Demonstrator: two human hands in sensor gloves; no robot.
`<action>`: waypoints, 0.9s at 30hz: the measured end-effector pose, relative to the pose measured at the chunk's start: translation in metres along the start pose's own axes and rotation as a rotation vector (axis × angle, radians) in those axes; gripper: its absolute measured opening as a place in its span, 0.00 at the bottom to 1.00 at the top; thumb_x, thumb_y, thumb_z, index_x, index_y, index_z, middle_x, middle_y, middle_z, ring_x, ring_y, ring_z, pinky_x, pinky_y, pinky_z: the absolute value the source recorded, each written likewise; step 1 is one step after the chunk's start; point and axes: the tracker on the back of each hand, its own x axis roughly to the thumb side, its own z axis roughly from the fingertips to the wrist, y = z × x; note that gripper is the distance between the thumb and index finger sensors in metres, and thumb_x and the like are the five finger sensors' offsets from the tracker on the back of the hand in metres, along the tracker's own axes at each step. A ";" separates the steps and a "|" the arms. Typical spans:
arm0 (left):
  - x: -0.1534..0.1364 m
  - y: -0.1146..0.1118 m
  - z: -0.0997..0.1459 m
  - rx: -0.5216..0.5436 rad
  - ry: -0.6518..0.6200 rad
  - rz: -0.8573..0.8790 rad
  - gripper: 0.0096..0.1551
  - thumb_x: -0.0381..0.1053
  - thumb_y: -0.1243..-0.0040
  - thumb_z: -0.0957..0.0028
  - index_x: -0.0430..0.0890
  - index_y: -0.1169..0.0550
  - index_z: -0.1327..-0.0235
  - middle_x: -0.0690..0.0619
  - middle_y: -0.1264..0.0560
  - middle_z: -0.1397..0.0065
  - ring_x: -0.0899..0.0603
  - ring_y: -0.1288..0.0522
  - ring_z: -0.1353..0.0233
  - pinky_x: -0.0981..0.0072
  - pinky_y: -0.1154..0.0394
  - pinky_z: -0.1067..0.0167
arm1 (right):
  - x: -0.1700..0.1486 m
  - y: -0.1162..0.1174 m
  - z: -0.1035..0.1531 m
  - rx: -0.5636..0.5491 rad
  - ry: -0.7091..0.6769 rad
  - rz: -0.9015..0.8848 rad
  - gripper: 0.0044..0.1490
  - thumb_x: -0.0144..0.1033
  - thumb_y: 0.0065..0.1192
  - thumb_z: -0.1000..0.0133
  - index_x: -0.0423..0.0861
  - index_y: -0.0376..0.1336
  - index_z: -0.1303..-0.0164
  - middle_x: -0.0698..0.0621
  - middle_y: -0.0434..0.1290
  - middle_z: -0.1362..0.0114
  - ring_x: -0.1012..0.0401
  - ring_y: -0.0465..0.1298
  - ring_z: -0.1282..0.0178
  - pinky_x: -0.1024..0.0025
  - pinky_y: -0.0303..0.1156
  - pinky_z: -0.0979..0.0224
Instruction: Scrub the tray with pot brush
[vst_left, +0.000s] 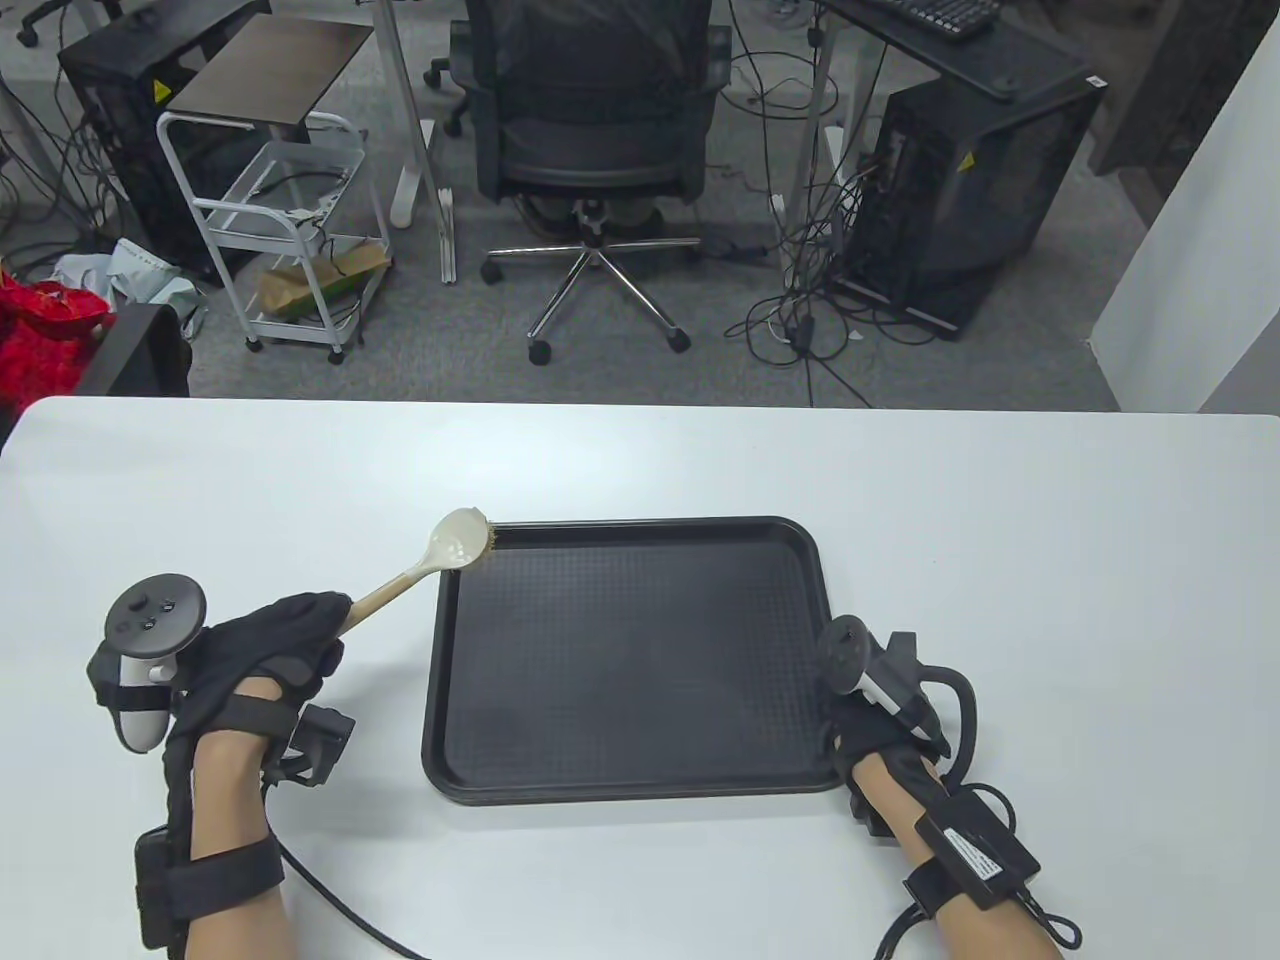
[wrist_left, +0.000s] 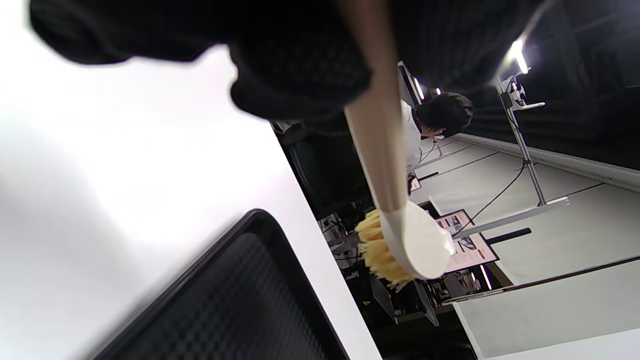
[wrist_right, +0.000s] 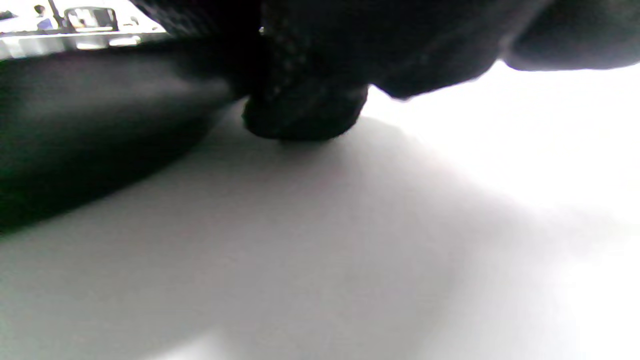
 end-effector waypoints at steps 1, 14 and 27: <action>0.000 -0.001 0.000 0.000 -0.002 0.002 0.31 0.62 0.34 0.58 0.42 0.15 0.51 0.50 0.13 0.63 0.45 0.18 0.74 0.45 0.22 0.51 | 0.002 -0.002 -0.007 -0.002 0.001 0.016 0.37 0.44 0.59 0.46 0.39 0.57 0.31 0.49 0.83 0.68 0.54 0.79 0.82 0.54 0.78 0.63; 0.012 -0.027 0.001 -0.004 -0.012 -0.056 0.31 0.62 0.34 0.57 0.41 0.15 0.51 0.50 0.13 0.63 0.44 0.18 0.74 0.45 0.22 0.51 | 0.019 -0.018 -0.094 -0.012 0.093 0.000 0.37 0.44 0.59 0.47 0.41 0.57 0.30 0.49 0.83 0.70 0.53 0.79 0.82 0.53 0.78 0.62; 0.021 -0.094 0.013 -0.158 -0.160 -0.254 0.31 0.62 0.34 0.58 0.42 0.15 0.51 0.51 0.13 0.62 0.44 0.17 0.72 0.45 0.22 0.50 | 0.025 -0.028 -0.134 -0.010 0.130 0.051 0.37 0.44 0.59 0.47 0.43 0.56 0.29 0.48 0.83 0.71 0.53 0.79 0.82 0.53 0.78 0.62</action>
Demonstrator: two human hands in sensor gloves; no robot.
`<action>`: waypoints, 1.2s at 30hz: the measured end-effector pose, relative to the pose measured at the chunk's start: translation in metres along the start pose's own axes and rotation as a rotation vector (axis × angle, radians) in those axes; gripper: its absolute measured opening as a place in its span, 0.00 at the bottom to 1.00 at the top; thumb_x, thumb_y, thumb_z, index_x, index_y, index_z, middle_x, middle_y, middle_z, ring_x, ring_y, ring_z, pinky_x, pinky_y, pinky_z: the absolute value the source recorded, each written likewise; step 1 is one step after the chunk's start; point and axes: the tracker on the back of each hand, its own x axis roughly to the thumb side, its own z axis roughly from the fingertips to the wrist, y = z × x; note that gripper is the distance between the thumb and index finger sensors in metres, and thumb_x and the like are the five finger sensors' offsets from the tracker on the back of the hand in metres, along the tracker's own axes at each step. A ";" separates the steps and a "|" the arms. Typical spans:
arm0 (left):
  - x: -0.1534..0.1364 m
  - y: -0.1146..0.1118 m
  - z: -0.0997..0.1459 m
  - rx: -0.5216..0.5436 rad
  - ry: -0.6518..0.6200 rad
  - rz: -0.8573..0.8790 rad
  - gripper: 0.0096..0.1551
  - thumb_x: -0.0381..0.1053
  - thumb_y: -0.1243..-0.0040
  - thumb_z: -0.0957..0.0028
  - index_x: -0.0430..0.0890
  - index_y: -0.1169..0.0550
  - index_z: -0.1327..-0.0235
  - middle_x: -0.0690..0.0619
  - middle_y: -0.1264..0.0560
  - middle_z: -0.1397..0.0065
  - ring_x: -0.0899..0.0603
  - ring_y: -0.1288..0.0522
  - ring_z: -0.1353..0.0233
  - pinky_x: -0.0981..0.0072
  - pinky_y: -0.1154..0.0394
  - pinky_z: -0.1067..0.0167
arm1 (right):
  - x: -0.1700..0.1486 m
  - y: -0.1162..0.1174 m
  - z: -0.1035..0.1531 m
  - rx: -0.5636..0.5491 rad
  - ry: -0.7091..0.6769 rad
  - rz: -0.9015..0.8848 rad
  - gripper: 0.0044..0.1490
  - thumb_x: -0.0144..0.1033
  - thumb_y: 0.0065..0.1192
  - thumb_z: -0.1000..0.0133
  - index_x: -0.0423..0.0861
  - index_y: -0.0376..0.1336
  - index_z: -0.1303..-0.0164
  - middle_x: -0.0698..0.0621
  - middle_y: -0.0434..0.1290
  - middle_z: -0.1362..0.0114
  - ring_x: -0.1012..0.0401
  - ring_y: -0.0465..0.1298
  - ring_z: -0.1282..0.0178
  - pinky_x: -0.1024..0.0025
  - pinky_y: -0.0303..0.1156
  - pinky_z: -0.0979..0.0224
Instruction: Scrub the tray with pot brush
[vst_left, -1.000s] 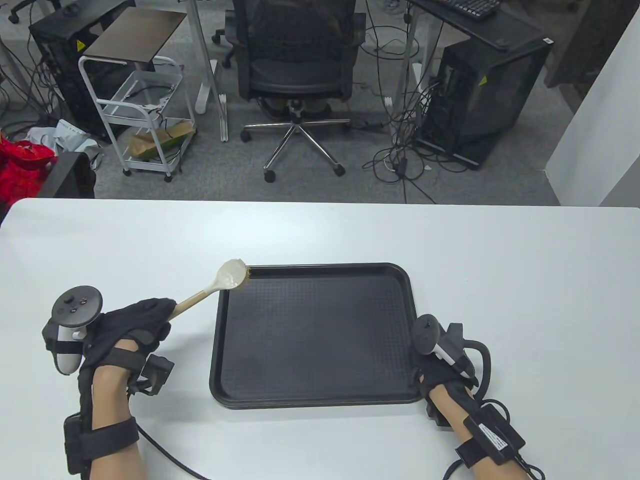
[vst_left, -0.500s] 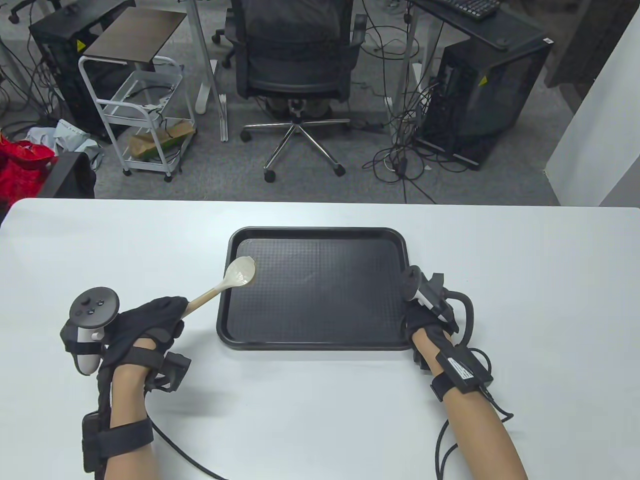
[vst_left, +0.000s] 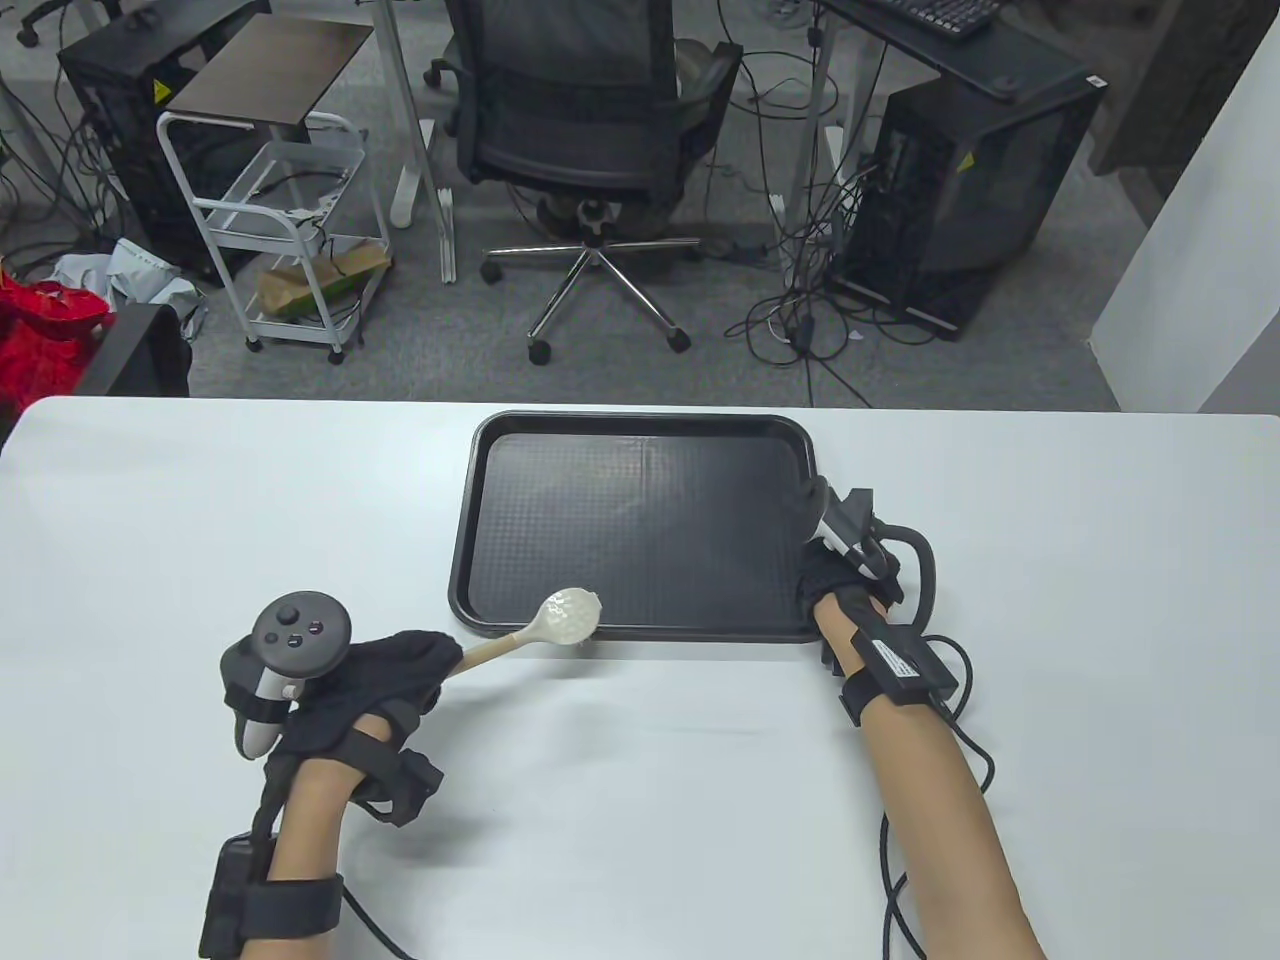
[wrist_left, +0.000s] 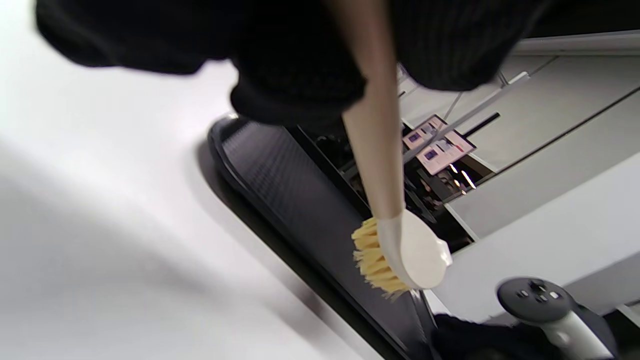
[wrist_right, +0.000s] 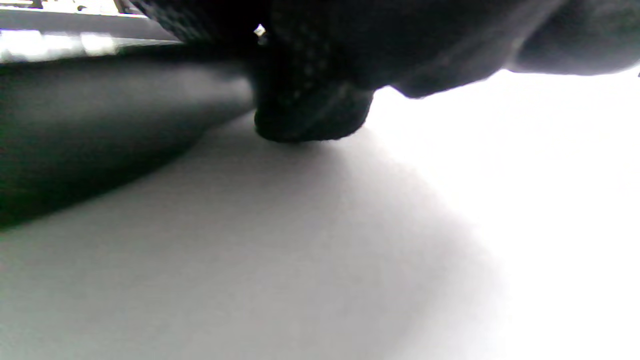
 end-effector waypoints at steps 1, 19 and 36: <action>0.003 -0.008 -0.002 -0.005 -0.039 0.011 0.31 0.62 0.34 0.58 0.42 0.15 0.51 0.50 0.13 0.62 0.44 0.17 0.72 0.44 0.22 0.50 | 0.000 0.000 0.000 0.001 0.003 -0.003 0.37 0.45 0.59 0.46 0.43 0.56 0.29 0.49 0.83 0.71 0.53 0.79 0.82 0.53 0.78 0.61; 0.048 -0.139 0.017 0.181 -0.270 -0.770 0.30 0.63 0.32 0.62 0.47 0.14 0.51 0.56 0.11 0.55 0.43 0.12 0.58 0.43 0.23 0.42 | -0.046 -0.047 0.149 -0.370 -0.293 -0.232 0.48 0.61 0.54 0.49 0.49 0.50 0.23 0.42 0.61 0.21 0.37 0.65 0.26 0.36 0.62 0.30; 0.036 -0.099 0.014 0.080 0.100 -0.872 0.57 0.80 0.54 0.65 0.61 0.54 0.23 0.54 0.61 0.15 0.32 0.63 0.13 0.20 0.71 0.30 | -0.035 -0.012 0.223 -0.456 -0.521 -0.166 0.52 0.70 0.45 0.50 0.53 0.43 0.20 0.46 0.45 0.12 0.35 0.48 0.15 0.25 0.47 0.24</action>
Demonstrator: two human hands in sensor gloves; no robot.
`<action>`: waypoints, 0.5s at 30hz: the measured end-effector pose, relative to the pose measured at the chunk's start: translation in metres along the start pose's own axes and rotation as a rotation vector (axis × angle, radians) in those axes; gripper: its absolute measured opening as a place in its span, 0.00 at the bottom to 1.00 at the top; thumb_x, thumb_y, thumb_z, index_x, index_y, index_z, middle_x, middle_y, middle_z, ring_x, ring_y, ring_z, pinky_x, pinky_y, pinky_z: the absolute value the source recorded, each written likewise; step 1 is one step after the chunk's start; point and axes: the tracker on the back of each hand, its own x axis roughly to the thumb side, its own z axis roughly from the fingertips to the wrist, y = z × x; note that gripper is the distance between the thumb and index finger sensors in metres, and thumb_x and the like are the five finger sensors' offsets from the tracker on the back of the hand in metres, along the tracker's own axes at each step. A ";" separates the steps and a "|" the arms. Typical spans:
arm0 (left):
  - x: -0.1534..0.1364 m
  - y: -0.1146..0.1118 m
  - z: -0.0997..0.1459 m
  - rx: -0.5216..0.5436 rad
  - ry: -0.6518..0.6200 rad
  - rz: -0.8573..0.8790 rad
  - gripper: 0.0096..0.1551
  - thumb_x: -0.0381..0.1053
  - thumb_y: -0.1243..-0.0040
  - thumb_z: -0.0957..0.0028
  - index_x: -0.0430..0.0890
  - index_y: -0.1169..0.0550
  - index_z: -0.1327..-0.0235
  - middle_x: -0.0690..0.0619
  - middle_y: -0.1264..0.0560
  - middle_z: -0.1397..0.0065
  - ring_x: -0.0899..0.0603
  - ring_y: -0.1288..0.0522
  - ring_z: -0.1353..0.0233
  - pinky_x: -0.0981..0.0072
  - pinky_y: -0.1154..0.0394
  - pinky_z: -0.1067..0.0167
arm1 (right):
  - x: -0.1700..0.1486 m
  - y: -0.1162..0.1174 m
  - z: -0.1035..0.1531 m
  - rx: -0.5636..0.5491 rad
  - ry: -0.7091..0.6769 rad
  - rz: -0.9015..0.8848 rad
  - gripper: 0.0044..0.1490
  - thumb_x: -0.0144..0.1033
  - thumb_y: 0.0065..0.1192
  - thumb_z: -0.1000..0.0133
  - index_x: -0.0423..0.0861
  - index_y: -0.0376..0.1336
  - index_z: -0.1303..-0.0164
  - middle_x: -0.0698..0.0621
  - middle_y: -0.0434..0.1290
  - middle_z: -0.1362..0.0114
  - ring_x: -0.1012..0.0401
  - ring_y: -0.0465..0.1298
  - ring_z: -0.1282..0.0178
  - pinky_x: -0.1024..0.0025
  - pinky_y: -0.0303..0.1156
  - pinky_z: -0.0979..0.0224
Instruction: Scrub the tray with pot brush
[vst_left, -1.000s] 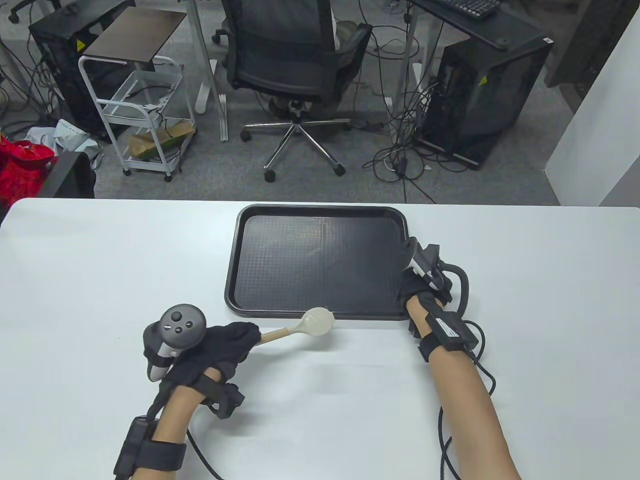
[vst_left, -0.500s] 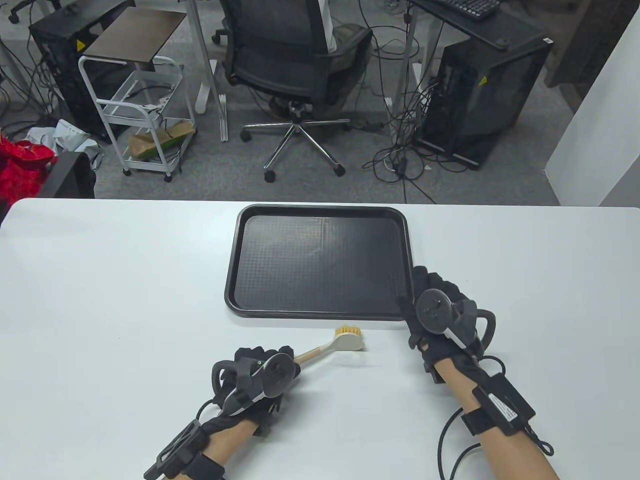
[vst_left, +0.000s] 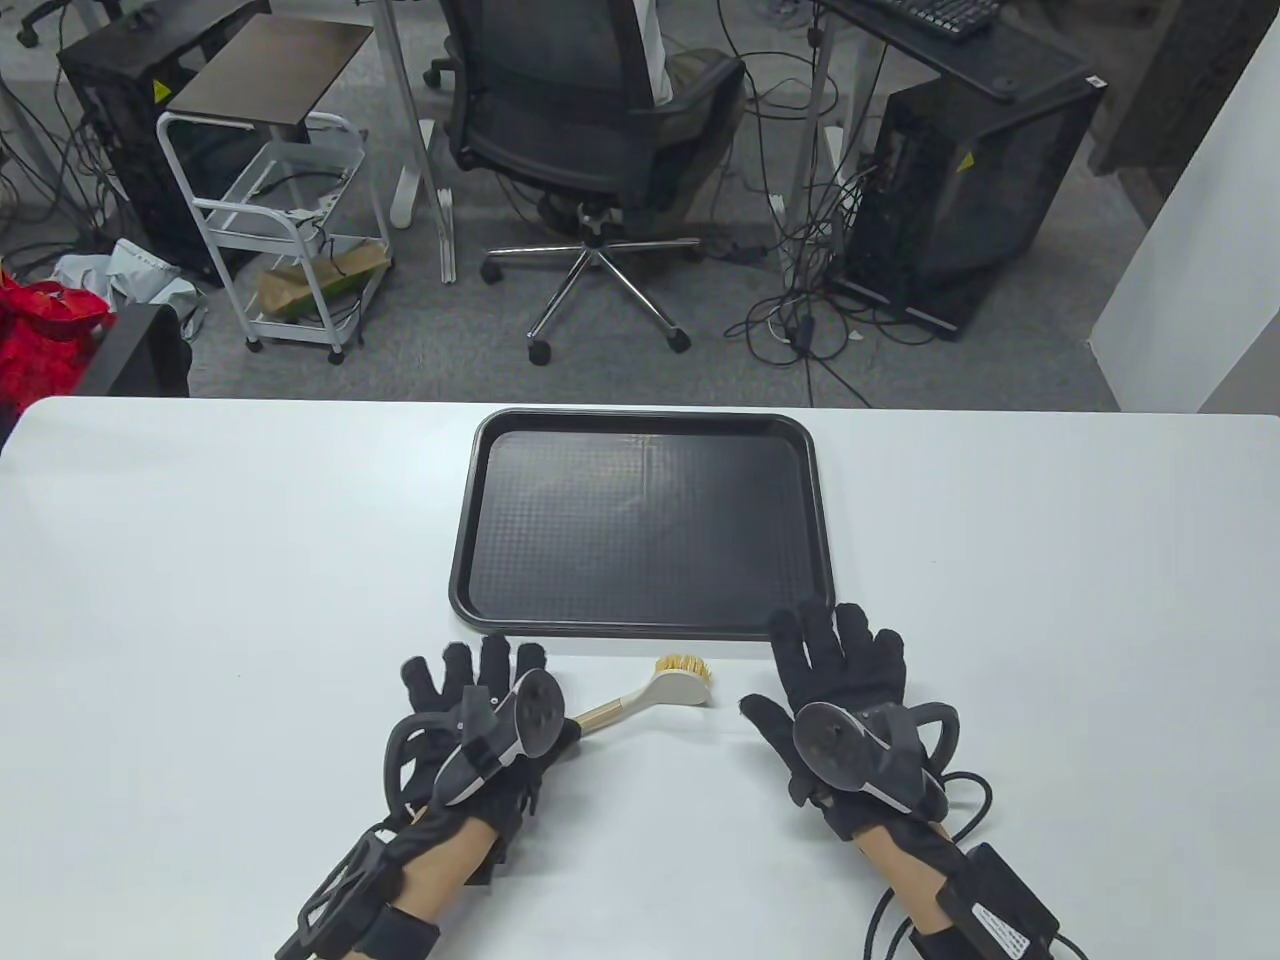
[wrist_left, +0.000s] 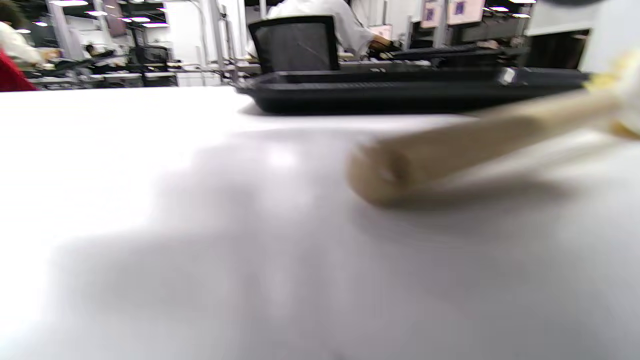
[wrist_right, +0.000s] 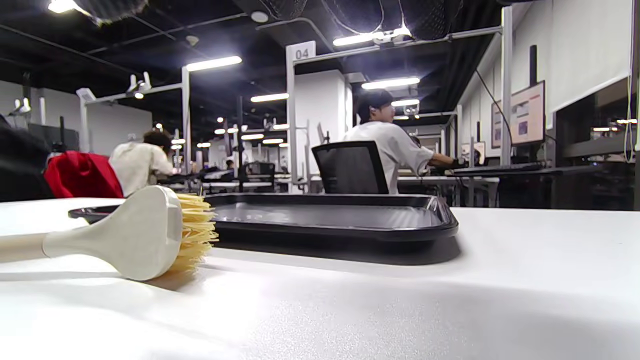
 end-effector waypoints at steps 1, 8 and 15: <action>-0.004 0.002 0.000 0.022 0.001 0.008 0.57 0.80 0.55 0.66 0.62 0.55 0.23 0.55 0.62 0.15 0.33 0.67 0.13 0.21 0.73 0.30 | 0.000 0.000 0.001 0.006 -0.005 0.001 0.52 0.70 0.44 0.51 0.54 0.43 0.20 0.46 0.45 0.12 0.35 0.48 0.15 0.25 0.47 0.24; -0.024 0.008 -0.010 0.025 0.045 -0.091 0.58 0.82 0.61 0.67 0.64 0.60 0.24 0.58 0.69 0.16 0.37 0.75 0.15 0.24 0.78 0.32 | 0.000 0.004 0.006 0.054 0.006 0.136 0.52 0.70 0.42 0.51 0.53 0.42 0.20 0.45 0.44 0.12 0.34 0.47 0.15 0.26 0.48 0.24; -0.024 0.011 -0.014 0.000 0.033 -0.039 0.58 0.82 0.60 0.67 0.63 0.60 0.24 0.58 0.67 0.15 0.38 0.75 0.15 0.26 0.80 0.32 | 0.001 0.005 0.008 0.077 0.007 0.133 0.53 0.70 0.41 0.51 0.53 0.40 0.20 0.45 0.43 0.11 0.34 0.46 0.15 0.25 0.47 0.24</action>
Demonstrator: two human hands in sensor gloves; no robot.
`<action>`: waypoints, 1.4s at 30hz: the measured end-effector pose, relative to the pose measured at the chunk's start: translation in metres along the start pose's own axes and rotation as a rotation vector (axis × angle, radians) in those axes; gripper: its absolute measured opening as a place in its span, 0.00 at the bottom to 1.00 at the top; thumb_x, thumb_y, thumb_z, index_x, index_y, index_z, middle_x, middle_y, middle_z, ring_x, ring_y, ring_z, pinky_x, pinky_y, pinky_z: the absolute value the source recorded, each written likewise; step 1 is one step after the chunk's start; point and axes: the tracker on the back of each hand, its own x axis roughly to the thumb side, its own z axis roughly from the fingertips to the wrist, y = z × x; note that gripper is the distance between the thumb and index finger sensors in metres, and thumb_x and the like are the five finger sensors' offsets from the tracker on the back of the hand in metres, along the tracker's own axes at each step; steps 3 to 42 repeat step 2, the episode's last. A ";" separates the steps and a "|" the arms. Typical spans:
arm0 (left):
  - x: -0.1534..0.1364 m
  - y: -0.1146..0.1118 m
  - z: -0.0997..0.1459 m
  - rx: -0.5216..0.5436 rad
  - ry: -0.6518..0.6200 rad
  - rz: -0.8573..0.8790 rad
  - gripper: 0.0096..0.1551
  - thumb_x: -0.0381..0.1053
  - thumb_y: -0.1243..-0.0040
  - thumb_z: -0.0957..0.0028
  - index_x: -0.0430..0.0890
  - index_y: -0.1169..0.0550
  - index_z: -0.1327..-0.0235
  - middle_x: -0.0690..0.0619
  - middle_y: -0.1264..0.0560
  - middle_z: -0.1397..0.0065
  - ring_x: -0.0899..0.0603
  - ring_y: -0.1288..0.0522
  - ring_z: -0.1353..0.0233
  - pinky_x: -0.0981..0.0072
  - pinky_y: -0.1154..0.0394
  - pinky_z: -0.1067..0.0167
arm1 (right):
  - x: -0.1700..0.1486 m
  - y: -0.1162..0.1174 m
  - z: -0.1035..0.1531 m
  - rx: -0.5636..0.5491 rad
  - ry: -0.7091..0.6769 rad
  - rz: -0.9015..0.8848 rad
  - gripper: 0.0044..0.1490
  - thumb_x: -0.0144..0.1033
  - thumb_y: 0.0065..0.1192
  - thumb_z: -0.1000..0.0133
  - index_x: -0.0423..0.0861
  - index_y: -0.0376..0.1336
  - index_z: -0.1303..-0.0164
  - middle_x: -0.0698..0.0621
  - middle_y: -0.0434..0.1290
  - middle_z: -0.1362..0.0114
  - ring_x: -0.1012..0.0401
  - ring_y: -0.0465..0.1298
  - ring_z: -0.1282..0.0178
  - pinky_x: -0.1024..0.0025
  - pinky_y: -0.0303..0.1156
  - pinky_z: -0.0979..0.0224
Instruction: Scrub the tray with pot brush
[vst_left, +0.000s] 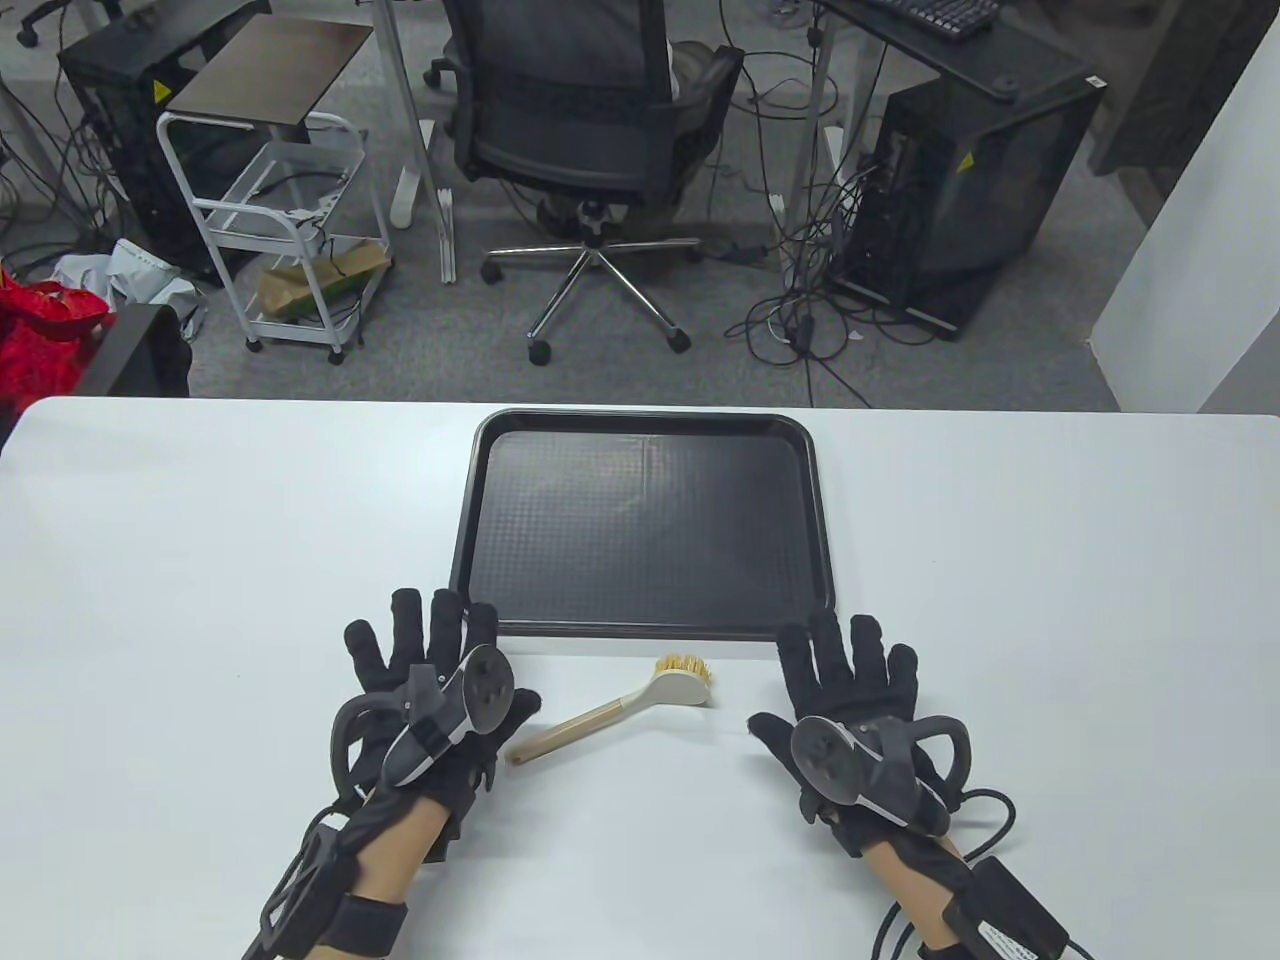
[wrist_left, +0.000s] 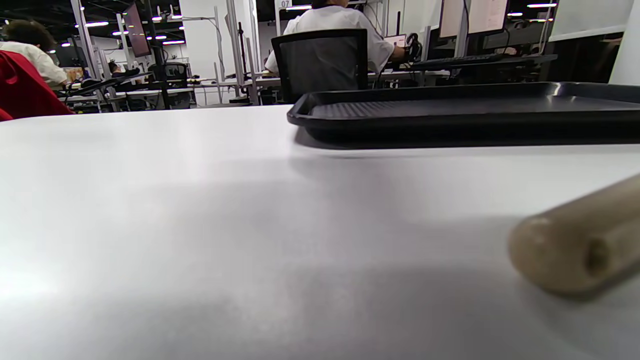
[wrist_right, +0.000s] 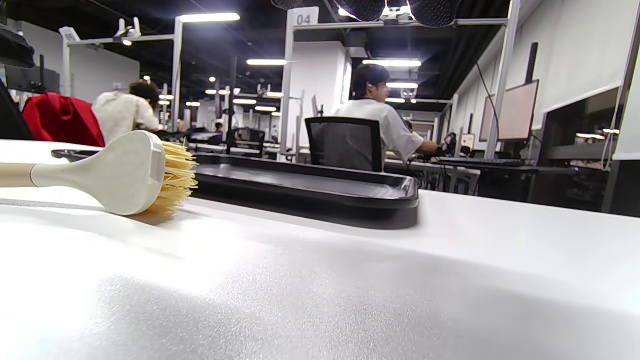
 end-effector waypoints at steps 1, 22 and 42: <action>0.000 0.001 0.000 -0.010 -0.001 -0.003 0.58 0.82 0.60 0.66 0.63 0.61 0.24 0.59 0.68 0.15 0.38 0.75 0.15 0.26 0.80 0.32 | 0.000 0.000 0.000 0.002 0.000 0.001 0.53 0.70 0.41 0.51 0.53 0.40 0.20 0.45 0.43 0.11 0.34 0.45 0.15 0.25 0.46 0.24; 0.001 0.001 0.001 -0.006 -0.002 -0.002 0.59 0.82 0.60 0.66 0.63 0.62 0.24 0.58 0.68 0.15 0.38 0.75 0.15 0.26 0.80 0.32 | 0.000 0.000 0.000 0.002 0.000 0.001 0.53 0.70 0.41 0.51 0.53 0.40 0.20 0.45 0.43 0.11 0.34 0.45 0.15 0.25 0.46 0.24; 0.001 0.001 0.001 -0.006 -0.002 -0.002 0.59 0.82 0.60 0.66 0.63 0.62 0.24 0.58 0.68 0.15 0.38 0.75 0.15 0.26 0.80 0.32 | 0.000 0.000 0.000 0.002 0.000 0.001 0.53 0.70 0.41 0.51 0.53 0.40 0.20 0.45 0.43 0.11 0.34 0.45 0.15 0.25 0.46 0.24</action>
